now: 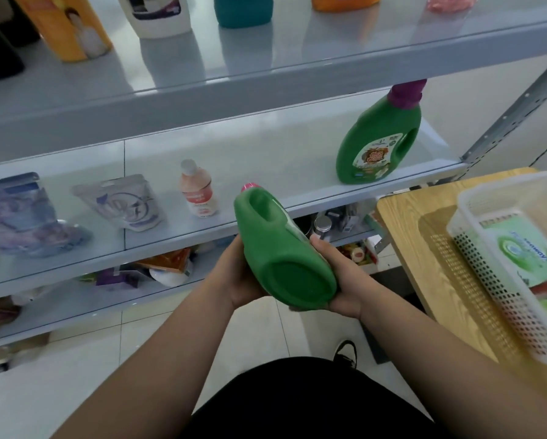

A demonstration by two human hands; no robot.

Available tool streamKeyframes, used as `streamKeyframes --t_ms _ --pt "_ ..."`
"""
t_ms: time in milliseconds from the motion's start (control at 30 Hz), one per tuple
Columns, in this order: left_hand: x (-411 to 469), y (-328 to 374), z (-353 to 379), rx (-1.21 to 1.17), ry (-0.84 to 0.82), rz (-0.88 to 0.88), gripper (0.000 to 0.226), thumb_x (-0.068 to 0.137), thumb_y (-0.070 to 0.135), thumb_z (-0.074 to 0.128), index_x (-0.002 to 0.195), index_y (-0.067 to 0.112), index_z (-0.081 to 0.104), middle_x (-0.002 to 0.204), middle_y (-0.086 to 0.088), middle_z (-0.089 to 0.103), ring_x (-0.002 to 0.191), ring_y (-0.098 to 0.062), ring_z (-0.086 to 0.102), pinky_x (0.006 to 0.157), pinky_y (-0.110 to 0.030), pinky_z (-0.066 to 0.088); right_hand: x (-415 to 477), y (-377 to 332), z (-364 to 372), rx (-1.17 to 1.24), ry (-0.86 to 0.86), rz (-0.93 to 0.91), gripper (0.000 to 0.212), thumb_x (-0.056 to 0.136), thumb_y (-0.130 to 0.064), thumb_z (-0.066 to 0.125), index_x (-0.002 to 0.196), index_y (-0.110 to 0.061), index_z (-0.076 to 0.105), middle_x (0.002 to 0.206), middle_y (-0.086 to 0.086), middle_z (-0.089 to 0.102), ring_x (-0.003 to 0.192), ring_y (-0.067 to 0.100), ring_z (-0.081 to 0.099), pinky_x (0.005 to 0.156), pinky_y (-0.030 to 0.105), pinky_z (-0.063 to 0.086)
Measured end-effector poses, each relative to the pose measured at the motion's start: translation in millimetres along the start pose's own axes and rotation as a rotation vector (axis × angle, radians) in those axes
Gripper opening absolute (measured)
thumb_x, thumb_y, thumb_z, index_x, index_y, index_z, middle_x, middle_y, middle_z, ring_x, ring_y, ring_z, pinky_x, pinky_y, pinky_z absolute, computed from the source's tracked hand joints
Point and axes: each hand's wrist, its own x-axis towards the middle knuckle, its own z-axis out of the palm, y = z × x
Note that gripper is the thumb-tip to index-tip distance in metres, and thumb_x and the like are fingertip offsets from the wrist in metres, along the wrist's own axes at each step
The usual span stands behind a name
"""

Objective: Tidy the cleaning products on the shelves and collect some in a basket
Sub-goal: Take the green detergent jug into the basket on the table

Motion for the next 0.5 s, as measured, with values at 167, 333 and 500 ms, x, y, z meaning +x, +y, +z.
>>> streamKeyframes --t_ms 167,333,500 --pt "8.6 5.8 3.9 -0.004 0.115 0.111 0.043 0.091 0.043 0.063 0.113 0.009 0.076 0.115 -0.015 0.076 0.099 -0.033 0.075 0.076 -0.047 0.062 4.8 -21.7 -24.3 -0.033 0.106 -0.161 0.080 0.076 -0.045 0.085 0.145 -0.024 0.051 0.130 0.011 0.072 0.116 0.036 0.071 0.089 0.052 0.059" --pt "23.7 4.7 13.5 0.064 0.180 0.164 0.080 0.097 0.075 0.035 0.115 0.010 0.078 0.126 -0.018 0.071 0.116 -0.035 0.070 0.087 -0.049 0.061 10.1 -39.1 -44.0 -0.106 0.212 -0.274 0.093 0.068 -0.040 0.092 0.146 -0.032 0.043 0.123 0.007 0.074 0.106 0.031 0.075 0.080 0.043 0.063" --pt "39.6 -0.9 29.6 0.199 0.270 0.312 0.036 0.106 0.034 0.053 0.126 0.007 0.062 0.116 -0.017 0.075 0.097 -0.029 0.076 0.073 -0.041 0.063 13.3 -60.9 -61.1 -0.166 0.218 -0.299 0.101 0.061 -0.041 0.098 0.144 -0.035 0.043 0.122 0.005 0.075 0.105 0.030 0.076 0.083 0.045 0.063"
